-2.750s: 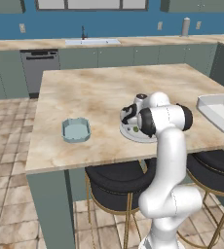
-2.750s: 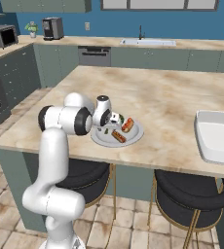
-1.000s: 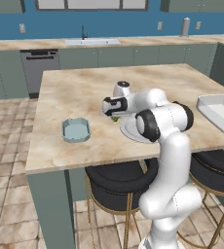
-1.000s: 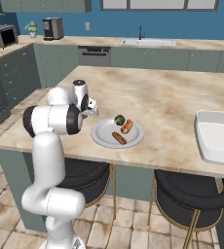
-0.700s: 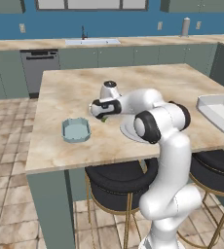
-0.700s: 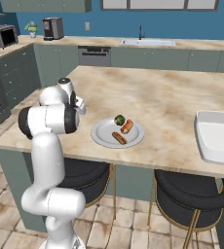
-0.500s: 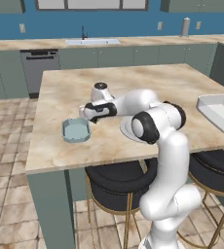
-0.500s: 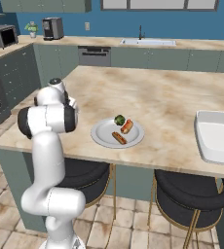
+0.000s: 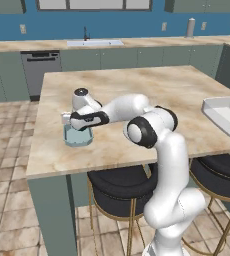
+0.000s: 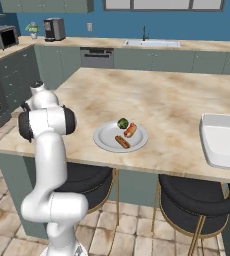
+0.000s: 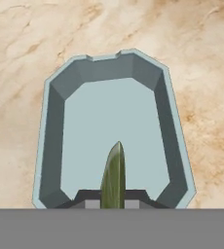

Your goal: Place one cooked food and one vegetable from the large plate to each tupperware container.

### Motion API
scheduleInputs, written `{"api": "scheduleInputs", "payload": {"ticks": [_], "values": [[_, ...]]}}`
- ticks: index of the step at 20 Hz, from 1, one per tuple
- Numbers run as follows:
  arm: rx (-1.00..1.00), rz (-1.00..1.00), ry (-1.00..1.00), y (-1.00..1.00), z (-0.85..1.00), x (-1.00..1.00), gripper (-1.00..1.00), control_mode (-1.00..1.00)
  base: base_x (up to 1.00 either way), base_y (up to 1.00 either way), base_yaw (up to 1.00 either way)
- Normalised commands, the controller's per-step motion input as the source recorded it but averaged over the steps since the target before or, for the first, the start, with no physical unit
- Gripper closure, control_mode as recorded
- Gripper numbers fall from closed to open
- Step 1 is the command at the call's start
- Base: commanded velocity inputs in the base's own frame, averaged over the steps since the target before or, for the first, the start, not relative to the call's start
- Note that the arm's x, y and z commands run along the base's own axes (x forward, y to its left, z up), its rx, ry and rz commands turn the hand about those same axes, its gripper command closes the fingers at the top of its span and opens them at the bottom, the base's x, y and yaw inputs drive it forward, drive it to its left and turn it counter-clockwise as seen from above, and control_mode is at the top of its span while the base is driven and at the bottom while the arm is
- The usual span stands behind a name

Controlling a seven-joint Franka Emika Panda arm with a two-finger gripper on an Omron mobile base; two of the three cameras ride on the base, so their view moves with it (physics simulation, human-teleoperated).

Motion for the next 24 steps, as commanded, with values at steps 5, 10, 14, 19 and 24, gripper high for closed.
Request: {"api": "scheduleInputs", "payload": {"ticks": [5,10,14,19,24], "values": [[0.0,-0.06,0.0,0.01,-0.22,-0.16,1.0,-1.0,0.0,0.0,0.0],[0.0,-0.01,0.0,0.02,-0.28,0.0,1.0,-1.0,0.0,0.0,0.0],[0.0,0.06,0.0,0.15,-0.13,0.09,1.0,-1.0,0.0,0.0,0.0],[0.0,0.11,0.06,0.01,0.0,0.21,1.0,-1.0,0.0,0.0,0.0],[0.0,0.08,0.02,0.0,-0.01,0.08,1.0,-1.0,0.0,0.0,0.0]]}}
